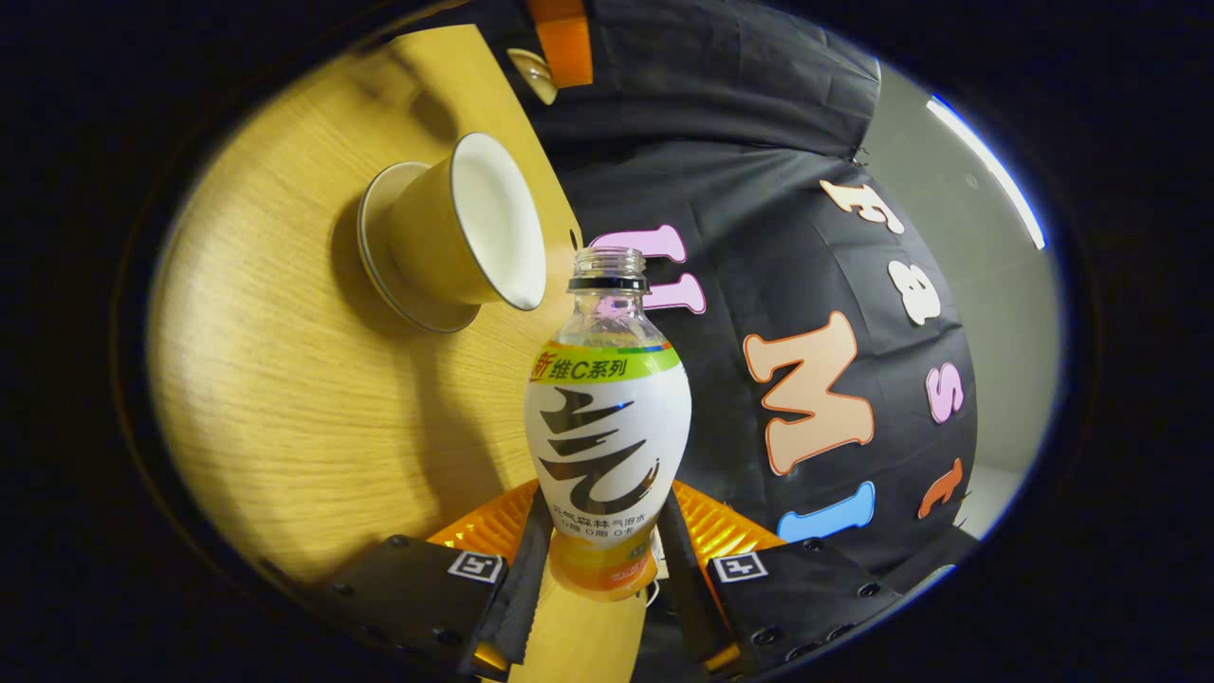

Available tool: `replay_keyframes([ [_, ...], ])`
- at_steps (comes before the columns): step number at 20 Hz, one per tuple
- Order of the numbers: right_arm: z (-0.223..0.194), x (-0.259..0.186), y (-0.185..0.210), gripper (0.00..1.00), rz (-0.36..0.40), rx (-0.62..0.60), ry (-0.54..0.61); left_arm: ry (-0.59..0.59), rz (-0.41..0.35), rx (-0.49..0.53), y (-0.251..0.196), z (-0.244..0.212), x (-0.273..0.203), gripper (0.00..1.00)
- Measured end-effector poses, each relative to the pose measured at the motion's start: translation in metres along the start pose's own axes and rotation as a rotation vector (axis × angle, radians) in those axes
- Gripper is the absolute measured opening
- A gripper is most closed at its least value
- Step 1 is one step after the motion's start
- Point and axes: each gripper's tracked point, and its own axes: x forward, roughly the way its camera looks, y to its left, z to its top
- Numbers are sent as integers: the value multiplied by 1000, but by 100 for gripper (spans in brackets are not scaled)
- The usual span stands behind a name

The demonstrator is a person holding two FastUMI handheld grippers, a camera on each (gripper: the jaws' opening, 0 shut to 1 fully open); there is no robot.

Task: Open the teacup lid with one hand, grasp the water bottle and pour water into the teacup with the other hand; after pouring, place the water bottle on the coaster and then close the teacup lid.

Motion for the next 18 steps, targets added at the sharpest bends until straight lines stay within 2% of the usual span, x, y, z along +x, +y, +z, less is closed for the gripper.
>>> replay_keyframes([
  [5,-4,4,0,65,10,-96,3,0,-2,-8,0,0,0,23],
  [18,18,-2,-13,64,-29,-328,-56,1,-4,-24,1,-1,0,24],
])
